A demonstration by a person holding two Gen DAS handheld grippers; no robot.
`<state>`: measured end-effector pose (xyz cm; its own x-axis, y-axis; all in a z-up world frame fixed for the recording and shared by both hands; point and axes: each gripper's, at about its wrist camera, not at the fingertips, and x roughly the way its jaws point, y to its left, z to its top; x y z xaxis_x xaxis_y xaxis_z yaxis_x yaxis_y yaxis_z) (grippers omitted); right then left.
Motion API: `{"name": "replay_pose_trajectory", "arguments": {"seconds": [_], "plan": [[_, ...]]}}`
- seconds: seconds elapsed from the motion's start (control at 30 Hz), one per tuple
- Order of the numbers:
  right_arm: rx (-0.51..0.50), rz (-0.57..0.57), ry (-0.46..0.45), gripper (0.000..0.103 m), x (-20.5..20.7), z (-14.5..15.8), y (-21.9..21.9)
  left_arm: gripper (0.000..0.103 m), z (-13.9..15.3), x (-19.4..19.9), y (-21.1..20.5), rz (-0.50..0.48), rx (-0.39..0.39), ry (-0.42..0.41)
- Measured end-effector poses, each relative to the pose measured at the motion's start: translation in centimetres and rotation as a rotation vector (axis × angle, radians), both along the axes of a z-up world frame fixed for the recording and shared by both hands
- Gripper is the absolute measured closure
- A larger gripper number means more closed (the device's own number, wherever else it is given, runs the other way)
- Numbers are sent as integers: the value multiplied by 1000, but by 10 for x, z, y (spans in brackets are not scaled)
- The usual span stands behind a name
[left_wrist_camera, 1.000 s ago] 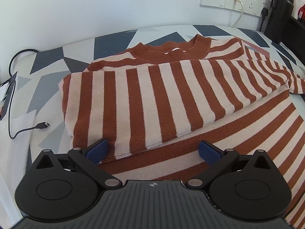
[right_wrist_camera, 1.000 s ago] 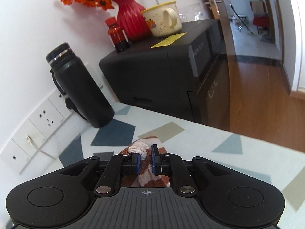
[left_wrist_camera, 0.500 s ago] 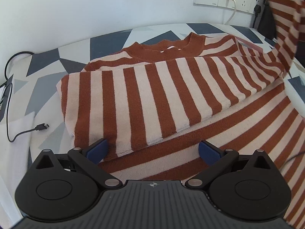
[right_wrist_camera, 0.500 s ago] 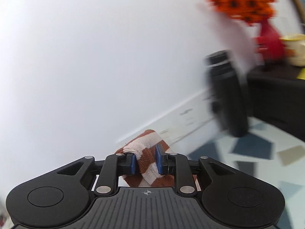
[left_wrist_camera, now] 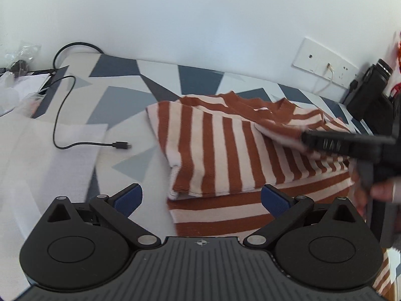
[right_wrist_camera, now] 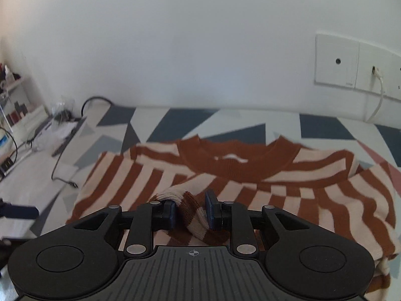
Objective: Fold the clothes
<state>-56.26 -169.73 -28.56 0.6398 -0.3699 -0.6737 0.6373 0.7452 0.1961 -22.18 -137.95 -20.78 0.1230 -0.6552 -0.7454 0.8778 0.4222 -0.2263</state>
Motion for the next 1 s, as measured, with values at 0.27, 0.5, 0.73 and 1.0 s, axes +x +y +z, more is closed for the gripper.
{"name": "replay_pose_trajectory", "arguments": {"seconds": [0.27, 0.5, 0.73, 1.0], "plan": [[41, -113, -33, 12, -46, 12, 6, 0, 1, -5, -16, -25, 6, -16], [39, -253, -99, 4, -122, 28, 1, 0, 5, -41, -59, -174, 8, -89], [-54, -418, -2, 16, -169, 15, -5, 0, -7, -105, -101, -370, 67, -350], [-19, -413, -35, 17, -180, 7, -5, 35, -26, -130, -128, -414, 145, -506]]}}
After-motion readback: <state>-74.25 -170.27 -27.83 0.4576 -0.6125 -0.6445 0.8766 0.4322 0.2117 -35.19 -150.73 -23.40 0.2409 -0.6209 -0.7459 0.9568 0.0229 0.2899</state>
